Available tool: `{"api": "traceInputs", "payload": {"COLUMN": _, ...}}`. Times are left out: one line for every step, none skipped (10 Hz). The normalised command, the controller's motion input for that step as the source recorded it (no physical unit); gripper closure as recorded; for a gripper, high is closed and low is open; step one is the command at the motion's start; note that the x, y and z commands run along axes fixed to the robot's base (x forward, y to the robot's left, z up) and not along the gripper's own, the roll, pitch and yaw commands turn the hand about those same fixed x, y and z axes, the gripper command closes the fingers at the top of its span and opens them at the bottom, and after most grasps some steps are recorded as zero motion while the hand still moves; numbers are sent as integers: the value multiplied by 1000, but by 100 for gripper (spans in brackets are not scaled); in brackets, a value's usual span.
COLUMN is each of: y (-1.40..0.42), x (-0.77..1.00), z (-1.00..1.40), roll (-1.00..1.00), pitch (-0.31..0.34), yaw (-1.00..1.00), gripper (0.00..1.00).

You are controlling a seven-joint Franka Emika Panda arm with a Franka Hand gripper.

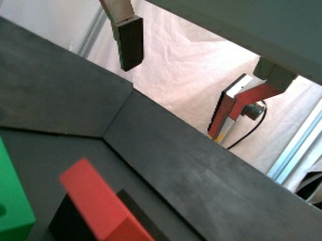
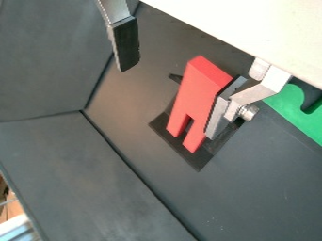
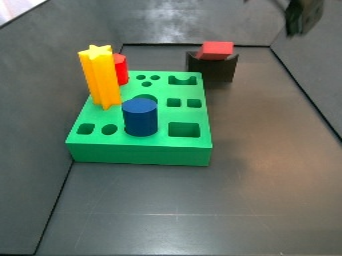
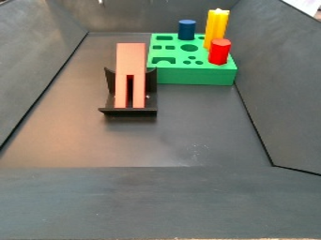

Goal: Pick up the double-square object. Move up. Place the double-square object on the fixture. Regrasp the double-square object. Move to above the board. Insert the double-square object.
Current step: Regrasp the double-square object.

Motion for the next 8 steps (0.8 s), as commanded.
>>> {"api": "traceInputs", "payload": {"y": 27, "x": 73, "z": -1000, "roll": 162, "pitch": -41, "yaw": 168, "gripper": 0}}
{"api": "traceInputs", "payload": {"y": 24, "x": 90, "z": -1000, "roll": 124, "pitch": -80, "yaw": 133, "gripper": 0}}
{"api": "traceInputs", "payload": {"y": 23, "x": 96, "z": -1000, "roll": 110, "pitch": -95, "yaw": 112, "gripper": 0}}
{"api": "traceInputs", "payload": {"y": 21, "x": 110, "z": -1000, "roll": 91, "pitch": -112, "yaw": 70, "gripper": 0}}
{"api": "traceInputs", "payload": {"y": 18, "x": 117, "z": -1000, "roll": 88, "pitch": -109, "yaw": 50, "gripper": 0}}
{"api": "traceInputs", "payload": {"y": 6, "x": 113, "z": -815, "roll": 91, "pitch": -95, "yaw": 12, "gripper": 0}}
{"api": "traceInputs", "payload": {"y": 0, "x": 98, "z": -591, "roll": 89, "pitch": -72, "yaw": -18, "gripper": 0}}
{"api": "traceInputs", "payload": {"y": 0, "x": 88, "z": -428, "roll": 86, "pitch": -54, "yaw": -28, "gripper": 0}}
